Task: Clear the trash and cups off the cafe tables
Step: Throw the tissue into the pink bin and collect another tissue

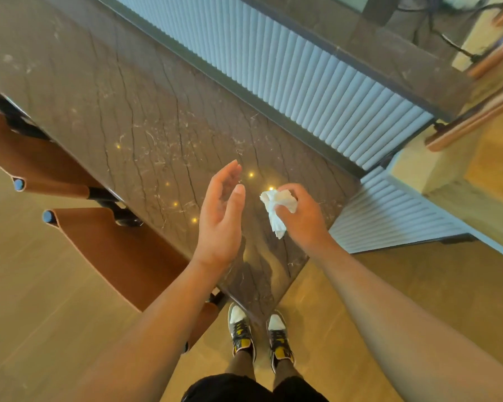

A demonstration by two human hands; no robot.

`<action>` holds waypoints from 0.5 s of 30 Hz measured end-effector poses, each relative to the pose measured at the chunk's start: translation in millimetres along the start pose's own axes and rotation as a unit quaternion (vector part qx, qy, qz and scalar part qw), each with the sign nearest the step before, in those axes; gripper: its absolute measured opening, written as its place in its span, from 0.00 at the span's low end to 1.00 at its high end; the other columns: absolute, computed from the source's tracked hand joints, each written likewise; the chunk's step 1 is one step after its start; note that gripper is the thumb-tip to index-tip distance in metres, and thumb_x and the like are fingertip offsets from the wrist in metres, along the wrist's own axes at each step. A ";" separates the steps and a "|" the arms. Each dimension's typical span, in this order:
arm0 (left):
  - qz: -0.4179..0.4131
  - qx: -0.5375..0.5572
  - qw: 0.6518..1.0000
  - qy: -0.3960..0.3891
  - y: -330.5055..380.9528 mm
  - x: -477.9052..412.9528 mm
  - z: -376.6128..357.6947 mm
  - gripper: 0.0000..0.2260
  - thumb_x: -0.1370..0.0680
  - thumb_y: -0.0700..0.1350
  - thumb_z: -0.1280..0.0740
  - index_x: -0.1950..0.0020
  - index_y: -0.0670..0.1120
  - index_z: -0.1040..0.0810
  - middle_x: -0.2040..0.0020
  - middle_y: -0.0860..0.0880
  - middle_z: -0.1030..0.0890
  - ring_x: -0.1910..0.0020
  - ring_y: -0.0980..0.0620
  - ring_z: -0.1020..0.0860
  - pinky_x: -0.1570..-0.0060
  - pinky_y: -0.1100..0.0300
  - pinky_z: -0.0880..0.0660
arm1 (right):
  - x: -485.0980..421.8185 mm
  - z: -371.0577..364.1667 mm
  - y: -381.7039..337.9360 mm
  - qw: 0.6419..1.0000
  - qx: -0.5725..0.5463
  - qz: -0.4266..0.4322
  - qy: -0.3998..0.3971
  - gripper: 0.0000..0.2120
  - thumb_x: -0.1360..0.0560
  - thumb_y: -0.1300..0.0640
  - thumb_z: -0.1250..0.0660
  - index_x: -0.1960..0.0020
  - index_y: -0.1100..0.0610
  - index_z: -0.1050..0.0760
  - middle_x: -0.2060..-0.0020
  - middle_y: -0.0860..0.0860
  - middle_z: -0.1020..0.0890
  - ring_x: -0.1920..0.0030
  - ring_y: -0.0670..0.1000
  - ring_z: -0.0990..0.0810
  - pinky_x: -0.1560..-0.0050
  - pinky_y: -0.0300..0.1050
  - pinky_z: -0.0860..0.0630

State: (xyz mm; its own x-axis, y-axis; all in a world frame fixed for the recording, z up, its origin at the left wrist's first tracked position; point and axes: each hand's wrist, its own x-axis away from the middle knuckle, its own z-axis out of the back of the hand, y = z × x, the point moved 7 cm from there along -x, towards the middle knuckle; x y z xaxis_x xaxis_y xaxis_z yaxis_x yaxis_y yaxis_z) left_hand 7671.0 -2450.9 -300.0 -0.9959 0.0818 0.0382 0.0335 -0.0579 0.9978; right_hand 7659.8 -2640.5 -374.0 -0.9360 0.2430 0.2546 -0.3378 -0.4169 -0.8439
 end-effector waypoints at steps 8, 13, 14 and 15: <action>-0.023 0.004 0.987 -0.157 52.8 26.6 -84.2 0.22 0.15 0.46 0.34 0.22 0.53 0.33 0.24 0.52 0.28 0.24 0.60 0.30 0.37 0.74 0.29 | 78.6 106.8 -31.5 0.964 -0.206 -0.026 0.164 0.15 0.21 0.59 0.27 0.40 0.45 0.25 0.45 0.45 0.19 0.50 0.38 0.18 0.61 0.30 0.22; -0.037 0.024 0.967 -0.251 83.7 59.1 -147.3 0.23 0.14 0.38 0.35 0.20 0.47 0.35 0.29 0.57 0.30 0.38 0.74 0.24 0.47 0.77 0.26 | 131.9 165.2 -37.5 0.924 -0.313 -0.027 0.216 0.19 0.27 0.57 0.26 0.37 0.52 0.23 0.42 0.56 0.16 0.41 0.58 0.16 0.46 0.56 0.15; -0.044 0.030 0.961 -0.270 89.7 68.6 -162.3 0.23 0.14 0.38 0.35 0.20 0.47 0.34 0.30 0.58 0.29 0.37 0.72 0.23 0.45 0.75 0.24 | 146.3 180.7 -35.2 0.917 -0.320 -0.021 0.236 0.20 0.29 0.56 0.26 0.38 0.52 0.22 0.42 0.57 0.16 0.42 0.59 0.15 0.45 0.58 0.15; -0.051 0.038 0.956 -0.286 95.3 77.8 -176.1 0.23 0.15 0.39 0.34 0.21 0.48 0.34 0.30 0.58 0.28 0.34 0.68 0.23 0.43 0.71 0.23 | 160.2 195.0 -31.6 0.911 -0.323 -0.015 0.256 0.20 0.30 0.56 0.26 0.39 0.53 0.22 0.43 0.58 0.15 0.42 0.60 0.15 0.45 0.59 0.16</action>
State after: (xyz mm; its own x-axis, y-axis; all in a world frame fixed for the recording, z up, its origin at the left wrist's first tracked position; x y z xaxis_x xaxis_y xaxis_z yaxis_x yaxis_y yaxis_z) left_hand 7581.9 -2625.2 -211.7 -0.7862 0.6152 -0.0585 -0.0342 0.0512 0.9981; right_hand 7501.2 -2759.1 -214.5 -0.7028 0.6912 0.1683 -0.0789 0.1594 -0.9841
